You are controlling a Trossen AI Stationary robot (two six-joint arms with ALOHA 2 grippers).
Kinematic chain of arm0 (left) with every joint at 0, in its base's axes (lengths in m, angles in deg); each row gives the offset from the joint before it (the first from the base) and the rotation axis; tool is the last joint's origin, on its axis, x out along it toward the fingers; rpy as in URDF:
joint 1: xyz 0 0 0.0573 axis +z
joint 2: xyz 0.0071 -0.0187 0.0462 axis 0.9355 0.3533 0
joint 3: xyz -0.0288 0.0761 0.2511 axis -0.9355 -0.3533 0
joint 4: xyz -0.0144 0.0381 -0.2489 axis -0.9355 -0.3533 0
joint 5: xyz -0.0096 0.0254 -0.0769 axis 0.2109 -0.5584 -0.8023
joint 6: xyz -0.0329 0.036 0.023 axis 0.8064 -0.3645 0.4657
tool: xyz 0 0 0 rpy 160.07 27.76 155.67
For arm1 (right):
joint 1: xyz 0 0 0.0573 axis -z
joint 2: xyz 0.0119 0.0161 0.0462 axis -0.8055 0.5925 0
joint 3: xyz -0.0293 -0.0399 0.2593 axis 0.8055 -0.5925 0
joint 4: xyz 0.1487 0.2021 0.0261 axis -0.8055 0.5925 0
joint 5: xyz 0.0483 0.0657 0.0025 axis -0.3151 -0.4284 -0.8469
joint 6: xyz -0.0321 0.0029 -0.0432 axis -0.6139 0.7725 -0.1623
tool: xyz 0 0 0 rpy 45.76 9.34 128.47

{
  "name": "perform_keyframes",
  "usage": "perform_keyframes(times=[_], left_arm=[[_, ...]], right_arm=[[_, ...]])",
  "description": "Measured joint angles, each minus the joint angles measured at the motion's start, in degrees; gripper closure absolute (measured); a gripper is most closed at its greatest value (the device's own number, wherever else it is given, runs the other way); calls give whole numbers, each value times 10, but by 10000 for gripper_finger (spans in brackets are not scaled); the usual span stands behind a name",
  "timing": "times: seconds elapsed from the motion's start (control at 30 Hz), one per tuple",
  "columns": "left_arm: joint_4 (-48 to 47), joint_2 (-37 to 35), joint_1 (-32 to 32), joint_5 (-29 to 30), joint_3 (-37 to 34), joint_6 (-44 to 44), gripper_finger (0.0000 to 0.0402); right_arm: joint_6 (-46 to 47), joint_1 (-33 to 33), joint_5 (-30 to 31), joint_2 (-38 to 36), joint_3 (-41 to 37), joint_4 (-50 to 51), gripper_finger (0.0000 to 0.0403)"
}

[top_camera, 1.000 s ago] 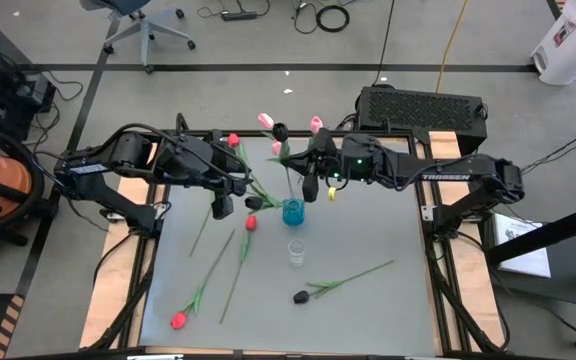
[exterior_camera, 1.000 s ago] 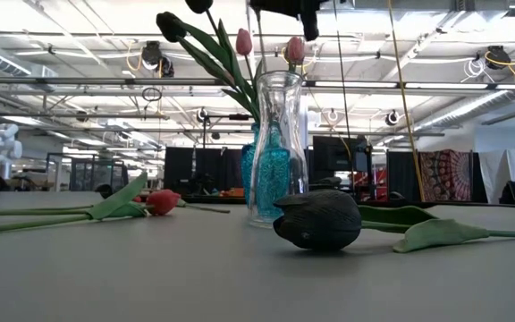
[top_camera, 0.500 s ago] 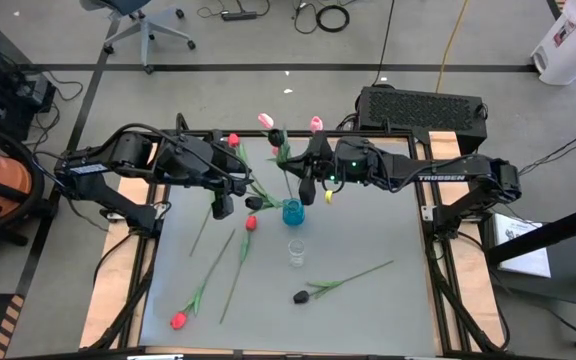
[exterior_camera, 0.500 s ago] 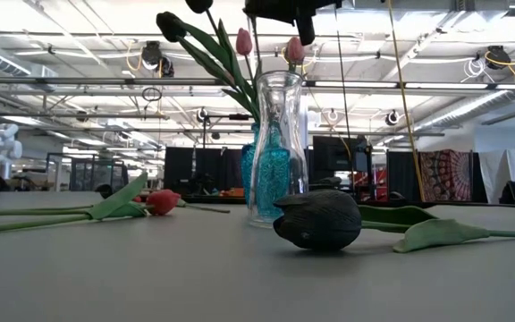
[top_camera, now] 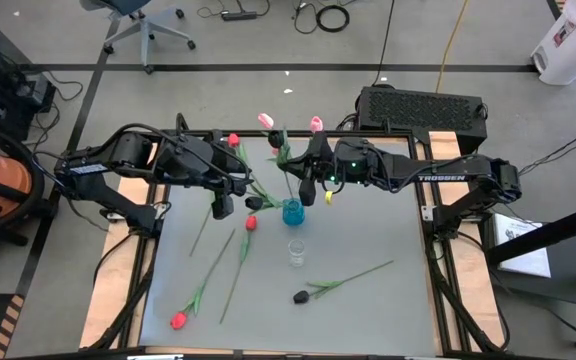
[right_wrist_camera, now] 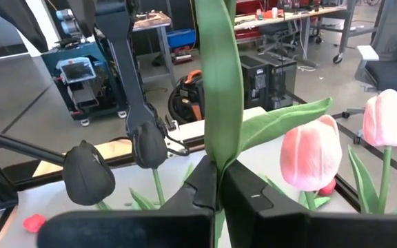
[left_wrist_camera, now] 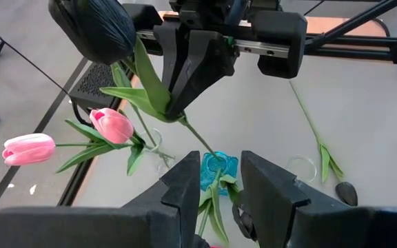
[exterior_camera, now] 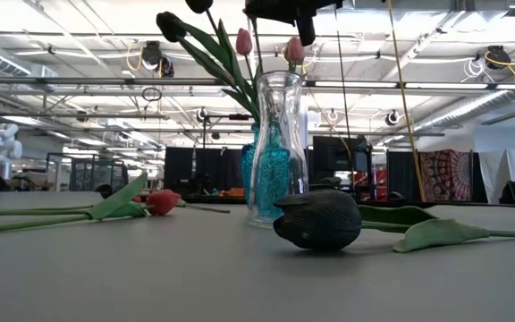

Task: Sort flowers into vase by color
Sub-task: Put the top black tulip into the blue vase

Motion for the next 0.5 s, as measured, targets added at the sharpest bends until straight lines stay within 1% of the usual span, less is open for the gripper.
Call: perform_keyframes(times=[0.3, 0.37, 0.5], left_arm=[[0, 0, 0, 0, 0, 0, 288], [0, 0, 0, 0, 0, 0, 288], [0, 0, 0, 0, 0, 0, 288]], right_arm=[[-26, 0, -3, 0, 0, 0, 394], [-26, 0, -3, 0, 0, 0, 384], [-26, 0, -3, 0, 0, 0, 352]])
